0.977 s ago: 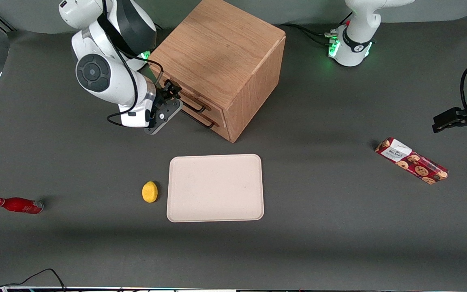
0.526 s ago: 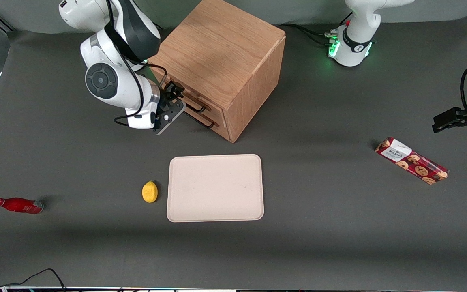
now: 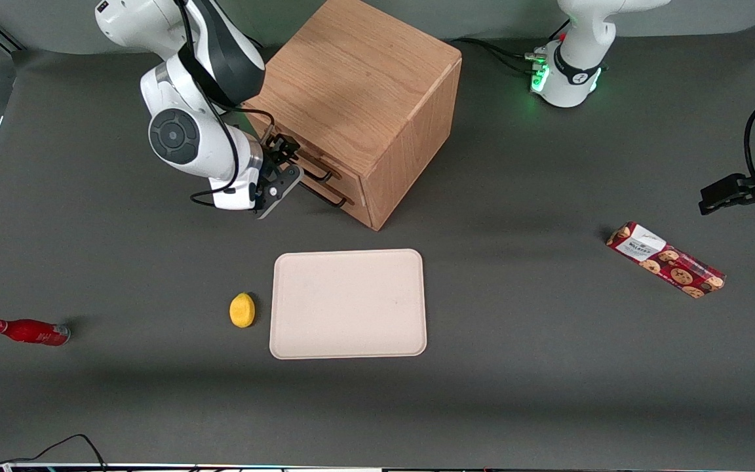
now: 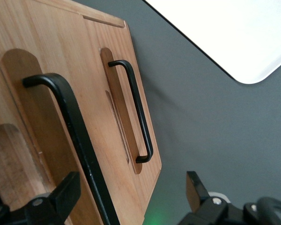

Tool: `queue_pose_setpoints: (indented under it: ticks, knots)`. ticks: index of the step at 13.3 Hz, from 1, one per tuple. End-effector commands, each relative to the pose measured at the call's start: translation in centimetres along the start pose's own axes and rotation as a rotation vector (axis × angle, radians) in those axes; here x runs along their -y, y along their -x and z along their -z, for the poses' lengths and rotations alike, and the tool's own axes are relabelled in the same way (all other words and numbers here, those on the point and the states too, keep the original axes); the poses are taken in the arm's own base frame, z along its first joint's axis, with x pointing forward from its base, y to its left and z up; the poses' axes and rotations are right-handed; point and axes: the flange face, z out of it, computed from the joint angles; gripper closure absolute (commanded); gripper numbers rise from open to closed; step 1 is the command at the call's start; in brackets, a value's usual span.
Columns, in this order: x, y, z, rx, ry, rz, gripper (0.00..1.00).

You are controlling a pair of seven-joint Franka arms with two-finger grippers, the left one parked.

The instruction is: Open upper drawer

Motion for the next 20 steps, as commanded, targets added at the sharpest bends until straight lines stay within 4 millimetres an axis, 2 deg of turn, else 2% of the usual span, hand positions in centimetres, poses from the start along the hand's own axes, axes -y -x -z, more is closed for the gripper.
queue_pose_setpoints:
  ticks: [1, 8, 13, 20]
  knots:
    - [0.3, -0.3, -0.9, -0.012, -0.018, 0.021, 0.00]
    - [-0.9, -1.3, -2.6, -0.029, 0.009, 0.041, 0.00]
    - [-2.7, -1.1, -2.0, -0.044, 0.016, 0.082, 0.00]
    - [-10.3, -0.1, 1.1, -0.083, 0.064, 0.081, 0.00]
